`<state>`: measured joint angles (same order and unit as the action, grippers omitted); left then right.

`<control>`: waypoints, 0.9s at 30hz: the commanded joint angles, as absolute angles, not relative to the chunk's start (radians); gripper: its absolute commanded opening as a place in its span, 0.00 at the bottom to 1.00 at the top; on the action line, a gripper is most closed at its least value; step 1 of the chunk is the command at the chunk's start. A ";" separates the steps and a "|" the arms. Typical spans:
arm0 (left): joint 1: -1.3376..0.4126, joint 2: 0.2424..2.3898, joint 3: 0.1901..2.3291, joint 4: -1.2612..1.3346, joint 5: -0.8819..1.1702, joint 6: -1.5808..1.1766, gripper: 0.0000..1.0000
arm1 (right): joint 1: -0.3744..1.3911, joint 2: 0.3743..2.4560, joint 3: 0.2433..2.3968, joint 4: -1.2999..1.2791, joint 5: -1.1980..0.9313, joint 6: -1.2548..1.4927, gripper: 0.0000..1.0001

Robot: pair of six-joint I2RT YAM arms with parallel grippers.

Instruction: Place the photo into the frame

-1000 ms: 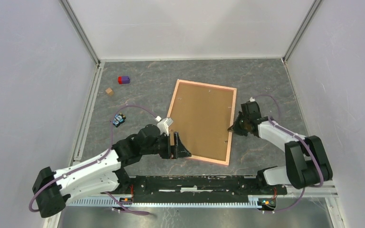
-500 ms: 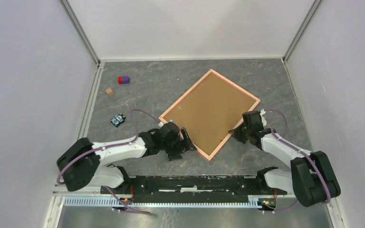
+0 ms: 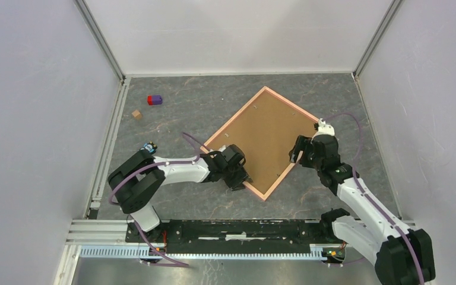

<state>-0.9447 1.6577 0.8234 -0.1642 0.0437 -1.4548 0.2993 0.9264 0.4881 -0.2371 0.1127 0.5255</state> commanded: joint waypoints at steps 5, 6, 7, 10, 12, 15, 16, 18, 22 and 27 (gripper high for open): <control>-0.948 1.745 0.947 -0.508 -0.171 -1.362 0.33 | 0.300 0.838 0.525 -0.282 0.228 0.274 0.79; -0.948 1.744 0.963 -0.552 -0.198 -1.322 0.31 | 0.301 0.828 0.532 -0.284 0.231 0.262 0.79; -0.946 1.742 0.977 -0.589 -0.224 -1.268 0.26 | 0.301 0.819 0.539 -0.290 0.235 0.249 0.79; -0.942 1.716 0.985 -0.644 -0.257 -1.095 0.07 | 0.300 0.810 0.573 -0.309 0.263 0.212 0.80; -0.940 1.683 0.955 -0.608 -0.217 -1.005 0.06 | 0.301 0.818 0.596 -0.318 0.267 0.187 0.80; -0.938 1.624 0.942 -0.635 -0.241 -0.925 0.02 | 0.301 0.842 0.629 -0.341 0.275 0.167 0.80; -0.938 1.602 0.935 -0.645 -0.265 -0.899 0.02 | 0.301 0.853 0.638 -0.347 0.278 0.165 0.81; -0.928 1.550 0.904 -0.646 -0.307 -0.826 0.02 | 0.299 0.874 0.650 -0.359 0.276 0.166 0.81; -0.843 1.484 0.815 -0.622 -0.256 -0.705 0.02 | 0.301 0.924 0.667 -0.360 0.248 0.175 0.81; -0.767 1.348 0.715 -0.557 -0.231 -0.597 0.05 | 0.301 1.021 0.693 -0.344 0.210 0.183 0.83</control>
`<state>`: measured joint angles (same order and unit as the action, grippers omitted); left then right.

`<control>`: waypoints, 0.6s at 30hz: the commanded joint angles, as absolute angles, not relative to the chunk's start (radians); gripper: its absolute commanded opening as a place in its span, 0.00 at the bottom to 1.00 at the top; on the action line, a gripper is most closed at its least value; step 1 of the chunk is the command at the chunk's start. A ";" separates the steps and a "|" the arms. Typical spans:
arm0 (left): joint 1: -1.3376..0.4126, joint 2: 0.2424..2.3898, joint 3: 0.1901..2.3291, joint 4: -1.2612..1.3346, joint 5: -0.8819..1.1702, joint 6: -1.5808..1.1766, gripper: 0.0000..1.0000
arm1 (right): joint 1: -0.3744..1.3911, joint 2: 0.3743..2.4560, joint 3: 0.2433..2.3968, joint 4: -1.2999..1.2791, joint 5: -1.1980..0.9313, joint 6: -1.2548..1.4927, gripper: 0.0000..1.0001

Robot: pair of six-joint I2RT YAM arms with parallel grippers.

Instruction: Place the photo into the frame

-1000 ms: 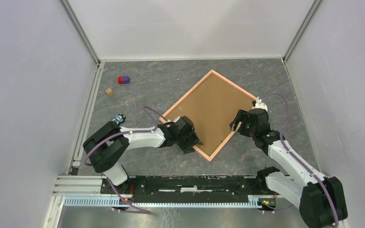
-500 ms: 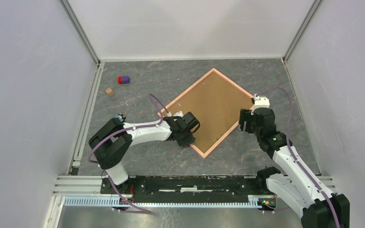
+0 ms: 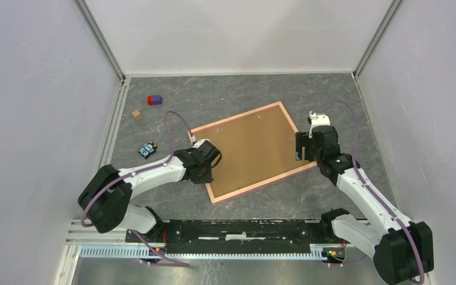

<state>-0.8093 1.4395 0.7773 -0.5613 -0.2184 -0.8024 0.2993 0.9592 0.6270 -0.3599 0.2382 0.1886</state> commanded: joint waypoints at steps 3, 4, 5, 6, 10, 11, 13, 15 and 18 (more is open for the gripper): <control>-0.761 1.327 0.703 -0.529 -0.224 -0.556 0.06 | 0.301 1.132 0.752 -0.368 0.203 0.178 0.85; -0.761 1.332 0.701 -0.518 -0.218 -0.554 0.06 | 0.301 1.175 0.771 -0.374 0.198 0.175 0.85; -0.761 1.339 0.697 -0.502 -0.207 -0.552 0.06 | 0.300 1.210 0.793 -0.375 0.194 0.174 0.85; -0.761 1.349 0.688 -0.475 -0.195 -0.551 0.05 | 0.299 1.248 0.810 -0.372 0.190 0.173 0.85; -0.760 1.356 0.686 -0.454 -0.197 -0.546 0.03 | 0.277 1.383 0.893 -0.364 0.162 0.156 0.84; -0.762 1.355 0.683 -0.450 -0.197 -0.547 0.02 | 0.268 1.412 0.908 -0.365 0.160 0.153 0.84; -0.761 1.350 0.671 -0.437 -0.198 -0.550 0.02 | 0.245 1.455 0.930 -0.356 0.148 0.151 0.83; -0.761 1.344 0.664 -0.426 -0.201 -0.554 0.02 | 0.235 1.487 0.943 -0.343 0.135 0.145 0.80; -0.761 1.344 0.660 -0.422 -0.201 -0.555 0.02 | 0.234 1.524 0.960 -0.351 0.159 0.135 0.76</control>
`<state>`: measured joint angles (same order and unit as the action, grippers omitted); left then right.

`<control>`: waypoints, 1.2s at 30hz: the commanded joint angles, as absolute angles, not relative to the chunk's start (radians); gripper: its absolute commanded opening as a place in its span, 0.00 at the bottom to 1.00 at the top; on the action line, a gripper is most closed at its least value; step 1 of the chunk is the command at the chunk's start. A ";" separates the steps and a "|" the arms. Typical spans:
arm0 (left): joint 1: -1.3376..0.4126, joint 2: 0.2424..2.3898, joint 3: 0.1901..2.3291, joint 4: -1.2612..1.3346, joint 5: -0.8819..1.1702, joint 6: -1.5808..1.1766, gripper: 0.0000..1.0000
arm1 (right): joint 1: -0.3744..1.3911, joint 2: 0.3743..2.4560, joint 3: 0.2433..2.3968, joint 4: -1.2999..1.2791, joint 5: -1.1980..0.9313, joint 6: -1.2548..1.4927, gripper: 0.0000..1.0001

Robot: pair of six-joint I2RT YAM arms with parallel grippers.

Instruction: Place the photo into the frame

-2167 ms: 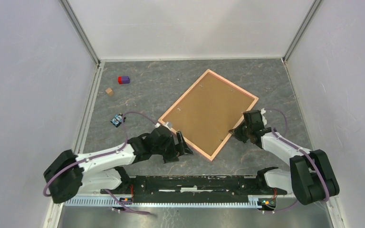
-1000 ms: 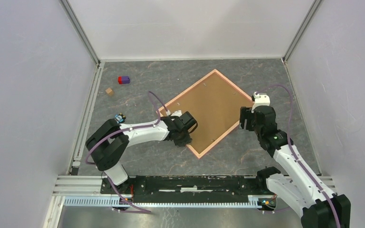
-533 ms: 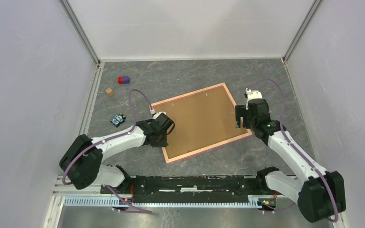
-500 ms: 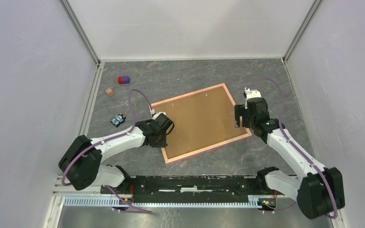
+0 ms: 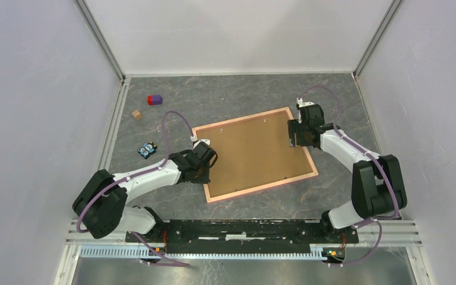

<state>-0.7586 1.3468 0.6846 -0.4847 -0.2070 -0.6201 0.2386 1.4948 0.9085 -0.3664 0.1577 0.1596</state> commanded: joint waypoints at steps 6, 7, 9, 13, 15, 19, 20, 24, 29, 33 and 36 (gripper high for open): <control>-0.761 1.347 0.659 -0.417 -0.204 -0.556 0.02 | 0.234 1.547 0.943 -0.377 0.214 0.114 0.75; -0.761 1.348 0.660 -0.415 -0.203 -0.557 0.02 | 0.233 1.549 0.935 -0.378 0.222 0.112 0.74; -0.760 1.350 0.660 -0.416 -0.204 -0.558 0.02 | 0.233 1.557 0.928 -0.379 0.246 0.117 0.74; -0.761 1.350 0.658 -0.415 -0.205 -0.559 0.02 | 0.228 1.584 0.930 -0.363 0.254 0.141 0.71; -0.761 1.349 0.658 -0.415 -0.204 -0.558 0.02 | 0.225 1.602 0.938 -0.354 0.232 0.142 0.68; -0.761 1.348 0.660 -0.416 -0.205 -0.557 0.02 | 0.227 1.625 0.939 -0.340 0.231 0.142 0.66; -0.760 1.349 0.659 -0.415 -0.205 -0.558 0.02 | 0.227 1.627 0.936 -0.333 0.234 0.143 0.65; -0.761 1.352 0.661 -0.415 -0.207 -0.560 0.02 | 0.224 1.628 0.908 -0.286 0.268 0.156 0.66; -0.762 1.351 0.660 -0.415 -0.206 -0.560 0.02 | 0.225 1.635 0.869 -0.235 0.278 0.194 0.62; -0.761 1.351 0.661 -0.415 -0.206 -0.559 0.02 | 0.225 1.628 0.833 -0.195 0.278 0.216 0.59; -0.761 1.352 0.660 -0.415 -0.207 -0.559 0.02 | 0.225 1.608 0.783 -0.128 0.250 0.218 0.60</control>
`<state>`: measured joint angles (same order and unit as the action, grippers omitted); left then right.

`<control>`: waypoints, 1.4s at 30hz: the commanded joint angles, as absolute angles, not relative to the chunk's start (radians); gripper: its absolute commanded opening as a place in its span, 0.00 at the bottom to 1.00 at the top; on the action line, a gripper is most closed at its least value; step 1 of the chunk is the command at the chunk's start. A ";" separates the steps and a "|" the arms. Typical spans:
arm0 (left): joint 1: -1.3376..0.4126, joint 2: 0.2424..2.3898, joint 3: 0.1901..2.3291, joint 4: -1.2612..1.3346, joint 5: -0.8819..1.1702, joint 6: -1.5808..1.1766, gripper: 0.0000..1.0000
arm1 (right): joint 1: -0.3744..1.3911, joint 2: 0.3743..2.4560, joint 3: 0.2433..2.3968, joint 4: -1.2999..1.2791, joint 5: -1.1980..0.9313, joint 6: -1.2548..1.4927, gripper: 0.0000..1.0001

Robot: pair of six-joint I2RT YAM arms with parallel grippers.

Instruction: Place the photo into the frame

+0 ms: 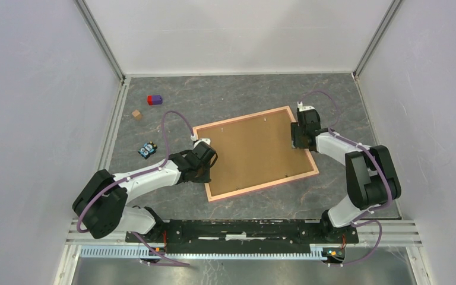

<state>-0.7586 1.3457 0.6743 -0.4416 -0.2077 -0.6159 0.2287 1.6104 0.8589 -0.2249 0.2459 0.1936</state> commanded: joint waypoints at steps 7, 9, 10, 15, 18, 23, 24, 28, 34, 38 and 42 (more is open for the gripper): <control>-0.761 1.350 0.659 -0.414 -0.207 -0.561 0.02 | 0.223 1.607 0.738 -0.061 0.268 0.267 0.61; -0.760 1.350 0.657 -0.412 -0.208 -0.561 0.02 | 0.223 1.615 0.735 -0.056 0.290 0.277 0.59; -0.761 1.350 0.658 -0.412 -0.209 -0.561 0.02 | 0.223 1.619 0.735 -0.054 0.297 0.284 0.58; -0.761 1.347 0.658 -0.412 -0.207 -0.561 0.02 | 0.223 1.618 0.724 -0.043 0.337 0.327 0.53; -0.760 1.345 0.657 -0.413 -0.207 -0.561 0.02 | 0.224 1.614 0.728 -0.070 0.367 0.358 0.50; -0.760 1.345 0.657 -0.413 -0.208 -0.561 0.02 | 0.229 1.611 0.730 -0.108 0.302 0.358 0.52; -0.761 1.345 0.656 -0.412 -0.208 -0.561 0.02 | 0.230 1.610 0.729 -0.115 0.296 0.350 0.53; -0.760 1.344 0.655 -0.412 -0.208 -0.561 0.02 | 0.229 1.612 0.729 -0.149 0.331 0.325 0.53; -0.761 1.342 0.654 -0.410 -0.208 -0.561 0.02 | 0.233 1.635 0.758 -0.210 0.359 0.310 0.49; -0.761 1.343 0.655 -0.411 -0.209 -0.562 0.02 | 0.245 1.659 0.772 -0.250 0.355 0.359 0.41; -0.761 1.343 0.655 -0.410 -0.209 -0.563 0.02 | 0.252 1.693 0.763 -0.273 0.346 0.422 0.38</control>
<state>-0.7586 1.3453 0.6720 -0.4381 -0.2077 -0.6159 0.2417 1.6131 0.8021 -0.0887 0.3496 0.3653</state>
